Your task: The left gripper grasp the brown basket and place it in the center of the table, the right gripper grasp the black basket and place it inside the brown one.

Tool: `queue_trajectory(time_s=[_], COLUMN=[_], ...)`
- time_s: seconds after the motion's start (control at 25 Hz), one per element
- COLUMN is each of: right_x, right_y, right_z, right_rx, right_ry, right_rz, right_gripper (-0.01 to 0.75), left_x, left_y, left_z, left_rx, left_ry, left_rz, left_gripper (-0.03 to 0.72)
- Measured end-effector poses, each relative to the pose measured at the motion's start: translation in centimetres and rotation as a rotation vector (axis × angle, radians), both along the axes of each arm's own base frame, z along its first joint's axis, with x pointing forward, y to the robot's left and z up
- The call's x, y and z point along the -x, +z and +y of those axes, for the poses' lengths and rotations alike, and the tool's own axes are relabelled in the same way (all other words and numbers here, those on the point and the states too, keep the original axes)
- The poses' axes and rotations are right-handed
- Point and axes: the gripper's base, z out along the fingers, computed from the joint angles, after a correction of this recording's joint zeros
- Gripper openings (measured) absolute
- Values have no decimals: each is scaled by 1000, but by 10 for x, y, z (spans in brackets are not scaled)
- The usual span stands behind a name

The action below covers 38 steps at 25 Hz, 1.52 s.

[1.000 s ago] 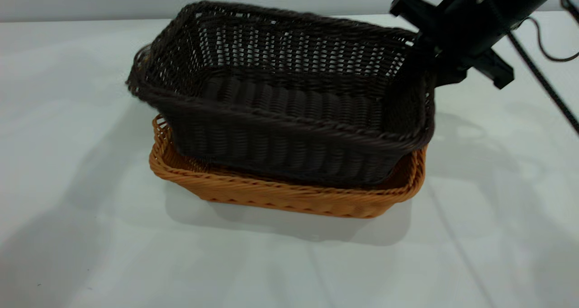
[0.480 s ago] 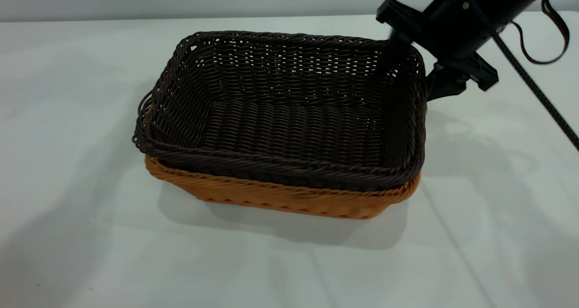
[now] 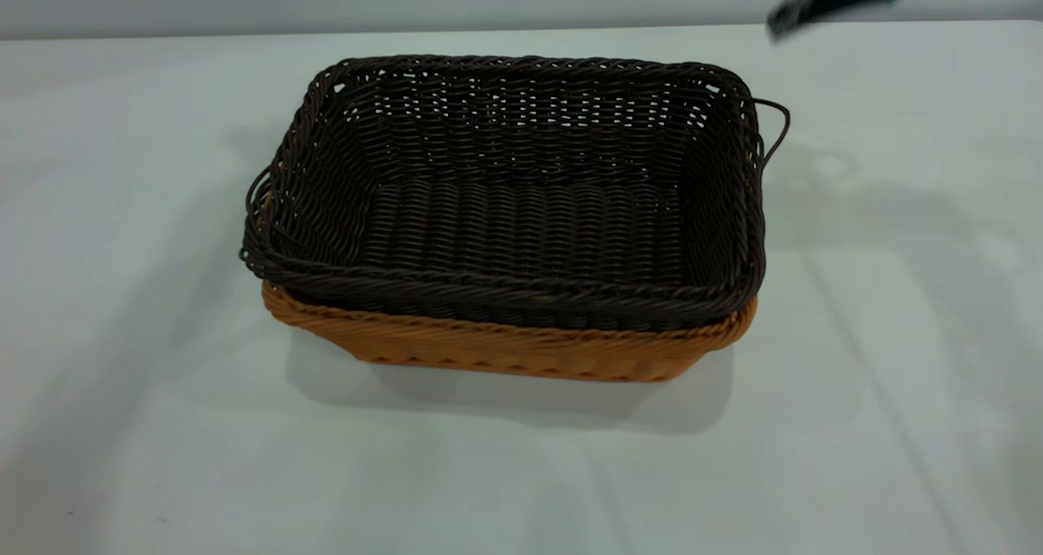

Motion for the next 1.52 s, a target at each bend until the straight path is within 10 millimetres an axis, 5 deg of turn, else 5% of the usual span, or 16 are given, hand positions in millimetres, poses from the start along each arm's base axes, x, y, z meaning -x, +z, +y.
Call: queue_trajectory(time_s=[0.2,0.36,0.64,0.84,1.04,1.52], right_x=[9,42,127,200,264,361], right_y=[77,148,253,299,291,180], right_z=[-5,-6,-10,-20,-26,-32], right_rx=[-36,-43,-17,111,159,244], right_ry=[51,75,77,43,31,113], right_rz=[-146,-299,-572,-732,-764,-735], right_gripper=[575,575,575,575,575,575], left_x=[37,61,97,156,226,341], left_y=[53,85,124,150,143,39], left_z=[15,23,37,52,73,106], left_rx=[-8,2,36,109,159,128], left_ry=[30,37,95,128,190,226], left_rz=[-76,-158,-262,-306,-282,-138], left_gripper=[580,580,580,580,580,580])
